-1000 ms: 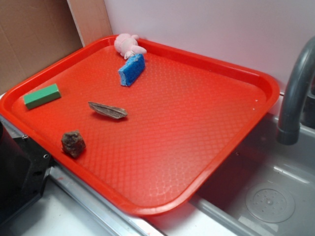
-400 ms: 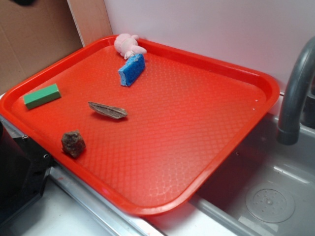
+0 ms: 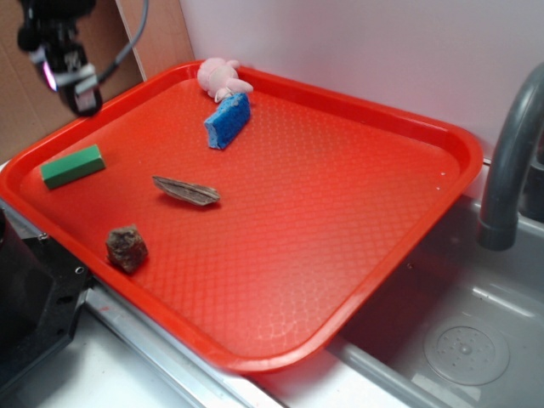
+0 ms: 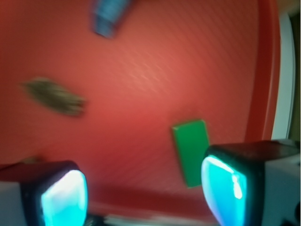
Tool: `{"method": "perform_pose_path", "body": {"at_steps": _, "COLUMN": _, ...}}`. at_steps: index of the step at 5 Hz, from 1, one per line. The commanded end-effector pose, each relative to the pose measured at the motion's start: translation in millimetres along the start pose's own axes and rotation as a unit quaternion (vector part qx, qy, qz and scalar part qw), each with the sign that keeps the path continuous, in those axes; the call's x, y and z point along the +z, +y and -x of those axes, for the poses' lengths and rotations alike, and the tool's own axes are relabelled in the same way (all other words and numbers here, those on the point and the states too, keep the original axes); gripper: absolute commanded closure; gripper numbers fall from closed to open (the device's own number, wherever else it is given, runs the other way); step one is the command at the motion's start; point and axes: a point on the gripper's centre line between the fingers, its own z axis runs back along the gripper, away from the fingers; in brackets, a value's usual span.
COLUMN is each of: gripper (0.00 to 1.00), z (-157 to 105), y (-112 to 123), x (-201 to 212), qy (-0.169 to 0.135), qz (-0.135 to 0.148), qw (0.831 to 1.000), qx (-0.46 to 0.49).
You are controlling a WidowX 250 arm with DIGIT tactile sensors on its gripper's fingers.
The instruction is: Grab the green block.
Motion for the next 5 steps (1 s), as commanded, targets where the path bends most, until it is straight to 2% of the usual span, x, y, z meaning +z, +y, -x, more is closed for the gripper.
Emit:
{"method": "perform_pose_path", "body": {"at_steps": 1, "gripper": 0.0, "z": 10, "y": 42, "x": -20, "qy": -0.053, "qz": -0.05, "qw": 0.997, "qx": -0.003}}
{"method": "perform_pose_path", "body": {"at_steps": 2, "gripper": 0.0, "z": 6, "y": 57, "x": -33, "qy": -0.054, "qz": -0.039, "qw": 0.998, "qx": 0.002}}
{"method": "perform_pose_path", "body": {"at_steps": 3, "gripper": 0.0, "z": 3, "y": 53, "x": -47, "qy": -0.047, "qz": -0.039, "qw": 0.998, "qx": -0.008}}
{"method": "perform_pose_path", "body": {"at_steps": 4, "gripper": 0.0, "z": 5, "y": 39, "x": -66, "qy": -0.04, "qz": -0.024, "qw": 0.999, "qx": -0.022}}
{"method": "perform_pose_path", "body": {"at_steps": 5, "gripper": 0.0, "z": 7, "y": 19, "x": -79, "qy": -0.03, "qz": -0.024, "qw": 0.998, "qx": -0.057}}
